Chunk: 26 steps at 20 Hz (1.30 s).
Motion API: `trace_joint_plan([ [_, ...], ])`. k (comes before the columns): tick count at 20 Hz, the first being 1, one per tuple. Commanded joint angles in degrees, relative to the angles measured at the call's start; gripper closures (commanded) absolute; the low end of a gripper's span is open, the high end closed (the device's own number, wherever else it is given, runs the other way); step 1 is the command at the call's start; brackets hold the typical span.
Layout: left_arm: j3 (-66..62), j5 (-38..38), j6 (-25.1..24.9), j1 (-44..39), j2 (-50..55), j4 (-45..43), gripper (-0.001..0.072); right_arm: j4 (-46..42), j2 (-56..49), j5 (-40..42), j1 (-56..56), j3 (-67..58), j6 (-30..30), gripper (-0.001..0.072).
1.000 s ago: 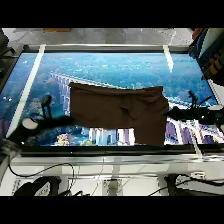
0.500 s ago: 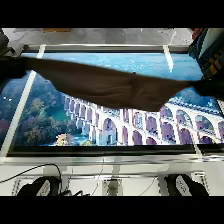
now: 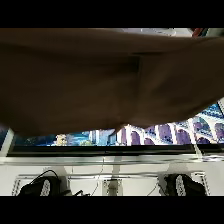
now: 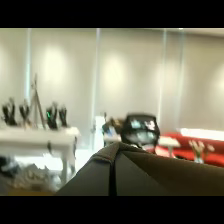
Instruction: Fold the clothes and pants, and hang the long-sleeved shirts on hangers.
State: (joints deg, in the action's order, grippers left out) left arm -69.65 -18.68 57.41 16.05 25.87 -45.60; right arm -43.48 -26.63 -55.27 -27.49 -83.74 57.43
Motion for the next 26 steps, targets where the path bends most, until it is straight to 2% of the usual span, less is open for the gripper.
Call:
trace_joint_plan([
  [1, -0.1, 4.0, 0.0, 0.1, -1.7, -4.4, 0.0694, -5.1, -0.4, 3.8, 0.0, -1.5, 5.3, 0.0703],
  [3, -0.1, 0.6, 0.0, 0.1, 2.0, -4.7, 0.0693, -5.0, -5.3, 3.2, 0.0, -1.5, 8.7, 0.0703],
  [5, -0.1, -7.0, 0.1, -0.2, 8.3, -4.7, 0.0693, -4.2, -12.5, -0.3, 0.0, -1.5, 12.4, 0.0703],
  [8, -0.1, -23.8, 0.0, -3.2, 22.0, -5.0, 0.0694, -1.4, -25.8, -13.1, 0.0, -1.5, 15.5, 0.0702],
  [10, -0.1, -25.8, -0.3, -6.4, 31.6, -7.6, 0.0694, 1.2, -35.3, -19.1, 0.5, -1.5, 15.4, 0.0702],
  [12, -0.1, -20.3, -2.5, -9.0, 40.3, -7.9, 0.0694, 1.1, -43.5, -17.9, 2.8, -1.5, 15.0, 0.0702],
  [13, -0.1, -15.3, -3.0, -10.1, 44.1, -7.9, 0.0693, 1.0, -47.1, -15.6, 4.4, -1.5, 14.9, 0.0702],
  [17, -0.1, 7.2, -3.0, -13.7, 53.6, -7.9, 0.0693, 0.9, -58.6, 0.7, 11.6, -1.5, 11.9, 0.0701],
  [19, -0.1, 14.1, -3.0, -14.7, 56.3, -8.0, 0.0693, 0.4, -62.2, 8.9, 14.4, -1.5, 11.9, 0.0701],
  [22, -0.1, 15.0, -3.0, -14.7, 59.3, -8.0, 0.0693, -5.6, -65.6, 15.6, 18.1, -1.5, 11.9, 0.0702],
  [26, -0.1, 13.8, -3.0, -13.3, 63.3, -8.0, 0.0693, -12.2, -69.7, 12.8, 20.4, -1.4, 12.0, 0.0702],
])
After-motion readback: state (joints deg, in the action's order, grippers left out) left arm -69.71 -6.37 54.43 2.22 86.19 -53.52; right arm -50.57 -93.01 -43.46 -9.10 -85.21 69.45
